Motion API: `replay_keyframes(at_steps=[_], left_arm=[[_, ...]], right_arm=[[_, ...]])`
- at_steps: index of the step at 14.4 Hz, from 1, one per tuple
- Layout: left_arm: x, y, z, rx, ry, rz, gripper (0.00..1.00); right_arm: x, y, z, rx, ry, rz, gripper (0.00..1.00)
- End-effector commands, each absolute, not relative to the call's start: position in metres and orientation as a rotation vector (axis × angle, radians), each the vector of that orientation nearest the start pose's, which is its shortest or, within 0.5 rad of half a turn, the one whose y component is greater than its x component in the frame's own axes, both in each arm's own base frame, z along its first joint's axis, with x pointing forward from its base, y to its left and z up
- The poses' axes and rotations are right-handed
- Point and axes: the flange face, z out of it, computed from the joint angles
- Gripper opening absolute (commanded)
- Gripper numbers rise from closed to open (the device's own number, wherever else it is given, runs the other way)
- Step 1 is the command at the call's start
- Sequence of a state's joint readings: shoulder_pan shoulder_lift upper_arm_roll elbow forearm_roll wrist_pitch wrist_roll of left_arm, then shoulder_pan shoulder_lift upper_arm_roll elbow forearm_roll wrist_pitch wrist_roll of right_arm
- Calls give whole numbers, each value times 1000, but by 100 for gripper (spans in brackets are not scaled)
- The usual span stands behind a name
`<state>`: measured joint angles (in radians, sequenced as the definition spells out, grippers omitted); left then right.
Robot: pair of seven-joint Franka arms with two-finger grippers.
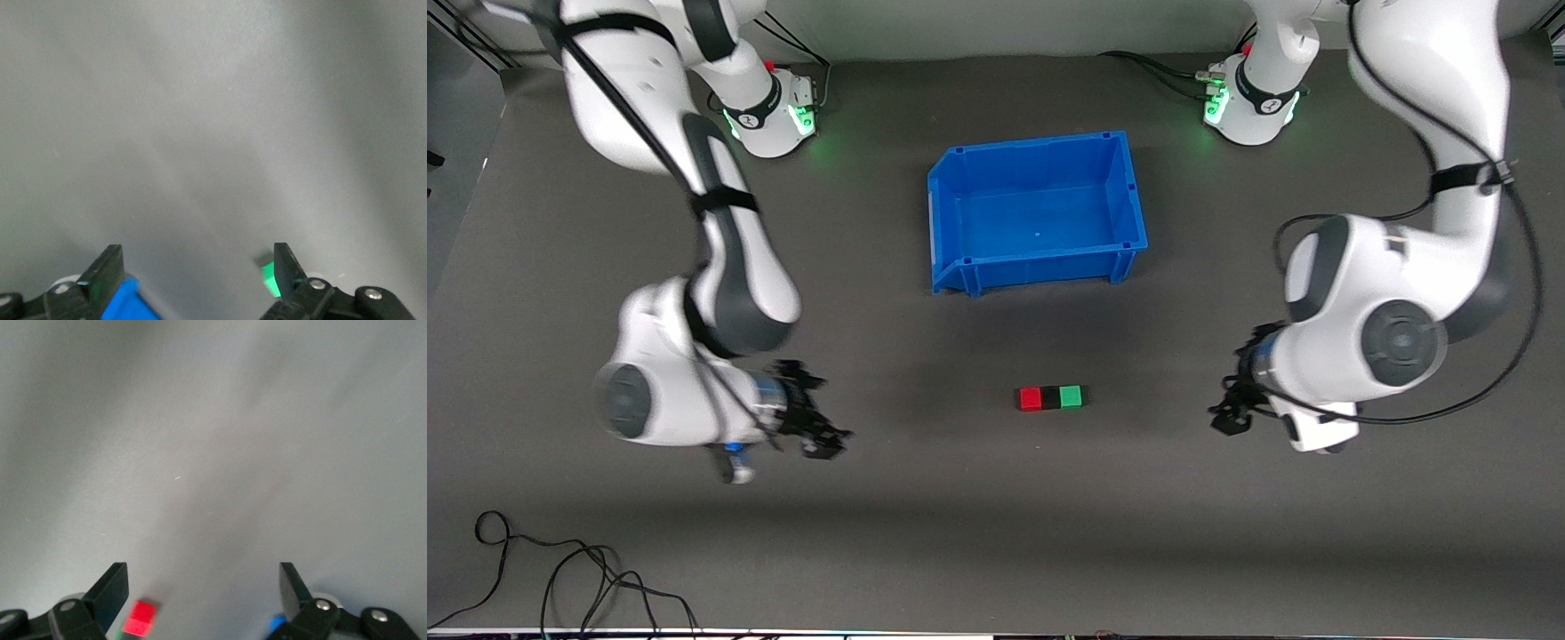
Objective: Attach green and red cubes to black cube
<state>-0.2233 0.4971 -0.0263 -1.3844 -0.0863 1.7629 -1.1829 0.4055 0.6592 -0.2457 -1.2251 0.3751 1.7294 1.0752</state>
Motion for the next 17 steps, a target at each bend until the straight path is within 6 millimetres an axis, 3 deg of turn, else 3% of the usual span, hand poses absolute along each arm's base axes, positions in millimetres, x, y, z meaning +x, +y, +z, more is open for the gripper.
replay_keyframes(at_steps=[1, 3, 5, 6, 8, 12, 17], left_arm=[[637, -120, 440, -2908, -1145, 261, 100], [613, -94, 465, -3042, -776, 253, 100], [599, -42, 501, -3152, -381, 212, 100], [596, -32, 507, -3170, -248, 228, 100], [593, -18, 522, -3181, -180, 175, 100], [587, -11, 543, -3092, -143, 95, 100], [592, -8, 547, -3091, -158, 99, 100]], right_arm=[[669, 161, 434, -2866, 1192, 285, 100], [650, 139, 467, -2955, 1073, 210, 100], [634, 114, 496, -3024, 946, 141, 100], [627, 101, 510, -3046, 885, 114, 100], [614, 71, 538, -3089, 757, 52, 100], [588, 14, 583, -3137, 490, -37, 100], [582, -28, 603, -3175, 130, -78, 100]])
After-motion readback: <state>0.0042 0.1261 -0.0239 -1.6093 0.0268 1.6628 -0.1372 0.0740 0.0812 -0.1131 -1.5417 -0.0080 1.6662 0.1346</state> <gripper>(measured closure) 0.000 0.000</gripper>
